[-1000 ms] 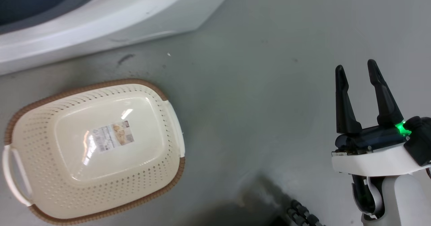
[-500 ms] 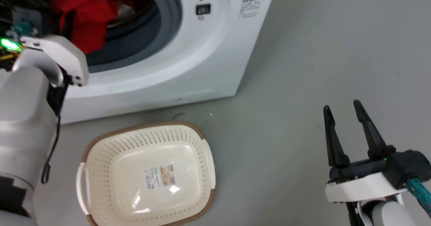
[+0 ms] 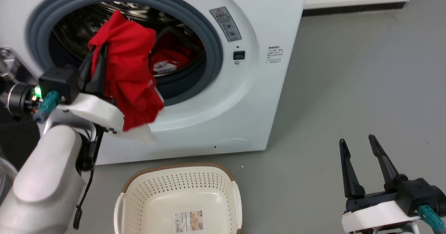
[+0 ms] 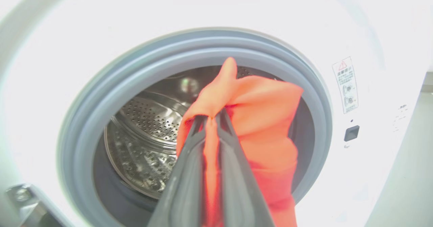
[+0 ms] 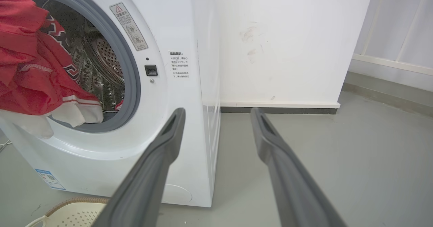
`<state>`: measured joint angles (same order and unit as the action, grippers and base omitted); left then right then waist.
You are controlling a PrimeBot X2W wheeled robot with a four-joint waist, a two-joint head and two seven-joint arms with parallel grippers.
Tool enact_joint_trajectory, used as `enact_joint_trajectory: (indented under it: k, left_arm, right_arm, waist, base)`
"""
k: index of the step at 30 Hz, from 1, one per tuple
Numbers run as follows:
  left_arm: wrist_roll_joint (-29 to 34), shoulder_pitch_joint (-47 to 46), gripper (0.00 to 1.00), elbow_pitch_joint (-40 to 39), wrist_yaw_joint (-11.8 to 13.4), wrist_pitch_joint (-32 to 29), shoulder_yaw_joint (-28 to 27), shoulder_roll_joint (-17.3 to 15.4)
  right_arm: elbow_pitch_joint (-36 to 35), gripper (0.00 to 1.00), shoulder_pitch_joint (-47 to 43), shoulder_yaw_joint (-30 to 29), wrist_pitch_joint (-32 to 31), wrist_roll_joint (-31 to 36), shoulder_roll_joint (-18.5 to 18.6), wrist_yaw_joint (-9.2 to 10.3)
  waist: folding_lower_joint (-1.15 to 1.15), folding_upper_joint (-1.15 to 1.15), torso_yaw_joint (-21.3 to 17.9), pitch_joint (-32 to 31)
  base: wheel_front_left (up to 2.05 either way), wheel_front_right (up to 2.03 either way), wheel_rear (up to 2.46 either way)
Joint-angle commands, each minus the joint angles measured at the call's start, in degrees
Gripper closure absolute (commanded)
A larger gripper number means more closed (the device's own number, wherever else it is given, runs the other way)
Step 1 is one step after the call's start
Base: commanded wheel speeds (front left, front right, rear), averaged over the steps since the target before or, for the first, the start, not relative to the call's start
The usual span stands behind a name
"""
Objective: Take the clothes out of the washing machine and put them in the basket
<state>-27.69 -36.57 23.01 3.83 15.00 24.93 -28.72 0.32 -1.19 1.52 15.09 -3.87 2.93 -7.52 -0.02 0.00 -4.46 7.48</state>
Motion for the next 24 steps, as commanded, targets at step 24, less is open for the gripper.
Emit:
enact_joint_trajectory:
  k: [24]
  left_arm:
    - [0.7,24.0,1.0,-16.4,2.7,-4.6,4.8,-1.2]
  right_arm:
    - [-0.2,0.0,0.5,-3.1,0.1,0.7,-0.1,0.06]
  waist:
    - [0.02,0.0,3.8,0.9]
  base:
    - [0.0,0.0,0.0]
